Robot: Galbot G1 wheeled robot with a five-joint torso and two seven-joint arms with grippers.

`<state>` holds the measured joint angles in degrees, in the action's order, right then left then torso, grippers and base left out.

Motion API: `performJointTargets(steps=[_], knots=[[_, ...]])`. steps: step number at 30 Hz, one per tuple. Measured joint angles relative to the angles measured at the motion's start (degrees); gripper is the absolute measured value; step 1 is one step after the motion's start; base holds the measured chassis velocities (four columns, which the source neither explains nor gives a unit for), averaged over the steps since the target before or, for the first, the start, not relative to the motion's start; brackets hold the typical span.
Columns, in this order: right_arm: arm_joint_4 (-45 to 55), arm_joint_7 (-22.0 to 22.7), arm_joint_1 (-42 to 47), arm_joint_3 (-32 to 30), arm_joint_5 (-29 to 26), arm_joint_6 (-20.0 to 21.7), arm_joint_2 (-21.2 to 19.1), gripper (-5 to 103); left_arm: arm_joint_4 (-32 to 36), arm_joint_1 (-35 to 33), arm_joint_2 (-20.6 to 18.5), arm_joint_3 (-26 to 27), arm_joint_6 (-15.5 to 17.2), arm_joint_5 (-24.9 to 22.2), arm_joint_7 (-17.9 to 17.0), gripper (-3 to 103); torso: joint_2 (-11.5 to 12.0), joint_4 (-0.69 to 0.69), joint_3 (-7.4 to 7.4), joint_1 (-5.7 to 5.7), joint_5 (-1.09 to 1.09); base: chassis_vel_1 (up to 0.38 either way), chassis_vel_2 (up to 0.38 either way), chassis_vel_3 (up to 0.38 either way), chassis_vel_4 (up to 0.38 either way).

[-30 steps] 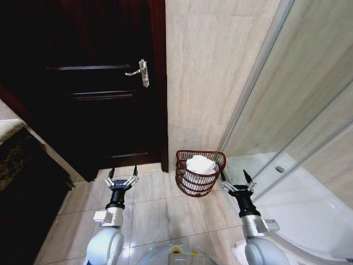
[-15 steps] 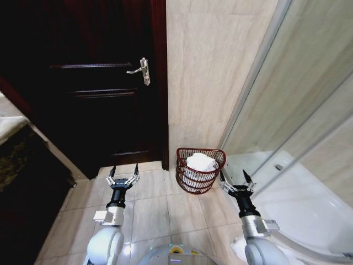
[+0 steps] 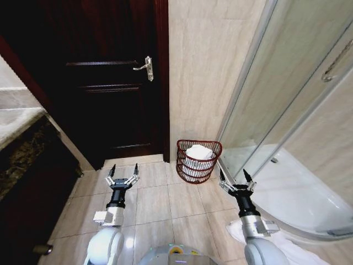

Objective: Discard the used towel into the hamper.

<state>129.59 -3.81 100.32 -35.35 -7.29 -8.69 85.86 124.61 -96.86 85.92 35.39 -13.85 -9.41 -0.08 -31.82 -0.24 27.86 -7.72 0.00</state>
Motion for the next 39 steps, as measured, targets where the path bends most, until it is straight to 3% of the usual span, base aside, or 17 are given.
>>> performJointTargets(steps=[39], knots=[[0.36,0.94,0.41,0.32,1.52,-1.33,0.67,100,-0.82,0.09,0.0,-0.21,-1.33,-0.33,1.36,100,-0.18,-0.01,0.07,-0.03,0.0,-0.094,-0.088,-0.088,-0.098]])
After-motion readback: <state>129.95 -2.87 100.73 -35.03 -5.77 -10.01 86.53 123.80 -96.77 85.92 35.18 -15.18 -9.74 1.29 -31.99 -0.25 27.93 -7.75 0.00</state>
